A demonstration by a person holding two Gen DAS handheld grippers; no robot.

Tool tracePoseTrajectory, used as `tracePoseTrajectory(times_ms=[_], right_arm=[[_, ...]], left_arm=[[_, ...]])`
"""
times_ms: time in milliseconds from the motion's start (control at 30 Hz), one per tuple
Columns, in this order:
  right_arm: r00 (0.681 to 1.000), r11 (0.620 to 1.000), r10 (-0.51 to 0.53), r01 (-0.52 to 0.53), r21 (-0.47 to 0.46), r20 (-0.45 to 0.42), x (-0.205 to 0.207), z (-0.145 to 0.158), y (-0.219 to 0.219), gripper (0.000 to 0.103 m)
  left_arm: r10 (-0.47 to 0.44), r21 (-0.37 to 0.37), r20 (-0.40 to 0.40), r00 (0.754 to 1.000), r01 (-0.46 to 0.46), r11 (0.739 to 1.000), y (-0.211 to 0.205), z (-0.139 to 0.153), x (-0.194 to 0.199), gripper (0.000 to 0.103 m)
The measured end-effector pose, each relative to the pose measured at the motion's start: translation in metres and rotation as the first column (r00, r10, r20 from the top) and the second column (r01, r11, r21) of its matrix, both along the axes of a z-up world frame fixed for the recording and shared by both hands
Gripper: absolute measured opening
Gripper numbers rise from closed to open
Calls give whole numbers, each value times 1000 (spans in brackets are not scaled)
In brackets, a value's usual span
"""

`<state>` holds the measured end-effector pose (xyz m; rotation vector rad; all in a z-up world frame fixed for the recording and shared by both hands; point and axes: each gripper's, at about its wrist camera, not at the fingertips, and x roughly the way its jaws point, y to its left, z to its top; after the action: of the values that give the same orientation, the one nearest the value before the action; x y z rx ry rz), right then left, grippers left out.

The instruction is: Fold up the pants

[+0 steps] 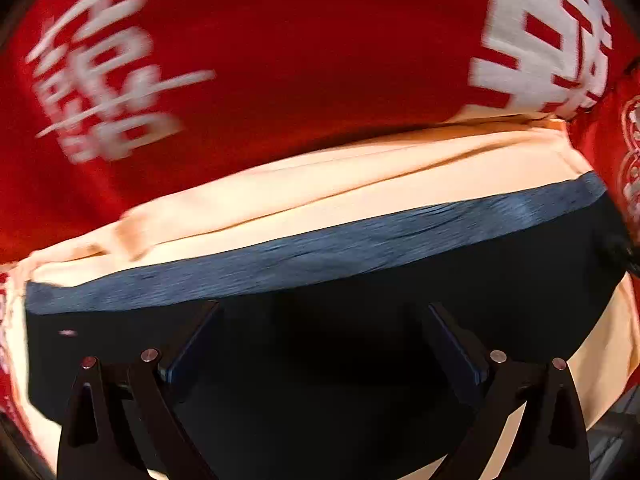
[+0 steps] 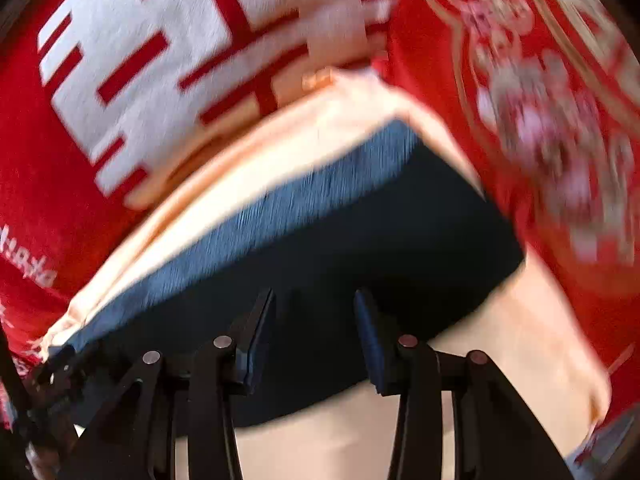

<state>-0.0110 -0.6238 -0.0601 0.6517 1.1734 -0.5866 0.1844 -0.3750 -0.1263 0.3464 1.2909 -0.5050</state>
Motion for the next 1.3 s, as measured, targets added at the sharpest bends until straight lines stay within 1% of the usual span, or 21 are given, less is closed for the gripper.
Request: tracePoseTrajectory(times_ms=[67, 133, 200, 267, 300, 333, 400, 500, 600, 633, 700, 767, 833, 900, 933, 967, 1067, 1167, 1200, 1233, 1300], right_arm=[[1000, 1000, 8, -8, -7, 12, 4, -6, -16, 44], [1000, 1000, 23, -23, -2, 7, 24, -17, -33, 44], [997, 998, 57, -57, 0, -44, 35, -30, -54, 44], [996, 996, 71, -74, -41, -61, 41, -35, -67, 35], [993, 991, 71, -80, -106, -90, 44, -33, -75, 33], [992, 986, 61, -76, -146, -108, 46, -31, -82, 33], [993, 986, 19, -38, -163, -119, 44, -24, -95, 34], [997, 990, 32, -41, -136, -70, 30, -2, -87, 36], [998, 994, 42, -46, -97, -39, -7, 18, -61, 37], [998, 995, 38, -41, -85, -44, -21, 18, -53, 37], [995, 997, 29, -35, -65, -94, -45, 5, -45, 37], [991, 998, 26, -33, -53, -134, -61, -13, -46, 30], [993, 994, 51, -62, -93, -107, -66, -15, -48, 20], [988, 985, 74, -93, -143, -133, -63, -10, -44, 19], [988, 985, 70, -90, -148, -138, -60, -9, -44, 20], [988, 986, 60, -80, -147, -141, -62, -7, -43, 20], [991, 993, 12, -27, -113, -134, -68, -2, -41, 23], [987, 990, 3, -25, -138, -161, -73, 13, -29, 29], [990, 991, 21, -39, -131, -139, -72, 19, -20, 36], [992, 992, 37, -51, -118, -120, -72, 22, -12, 47], [994, 994, 86, -90, -65, -74, -67, 26, 7, 54]], left_arm=[[-6, 8, 6, 1000, 6, 1000, -21, -2, -12, 100], [1, 45, -17, 1000, 0, 999, -35, -18, -19, 100], [20, 61, -33, 999, -18, 998, -38, -29, -26, 100], [21, 53, 10, 1000, -22, 998, -38, -26, -33, 100], [17, 56, 18, 1000, -18, 998, -38, -25, -35, 100], [20, 54, 20, 1000, -21, 998, -38, -24, -36, 101], [30, 60, 11, 999, -31, 998, -38, -21, -37, 102], [34, 69, 8, 999, -34, 997, -38, -21, -38, 102], [47, 79, 8, 999, -48, 996, -39, -16, -40, 102], [52, 80, 7, 999, -53, 995, -42, -18, -37, 102], [59, 83, 6, 998, -59, 995, -38, -24, -33, 102], [53, 86, 7, 999, -53, 995, -39, -23, -34, 102], [46, 89, 5, 999, -46, 995, -40, -23, -35, 102], [43, 88, 8, 999, -44, 995, -42, -25, -35, 102], [43, 88, 11, 999, -44, 995, -43, -25, -36, 102], [45, 88, 13, 999, -45, 995, -39, -34, -32, 102], [56, 94, 12, 998, -56, 994, -40, -34, -33, 102], [62, 95, 9, 998, -63, 993, -41, -33, -34, 102], [63, 96, 9, 998, -64, 993, -41, -32, -34, 102], [64, 97, 10, 998, -65, 993, -40, -33, -34, 102], [65, 97, 14, 998, -66, 993, -40, -33, -35, 102]])
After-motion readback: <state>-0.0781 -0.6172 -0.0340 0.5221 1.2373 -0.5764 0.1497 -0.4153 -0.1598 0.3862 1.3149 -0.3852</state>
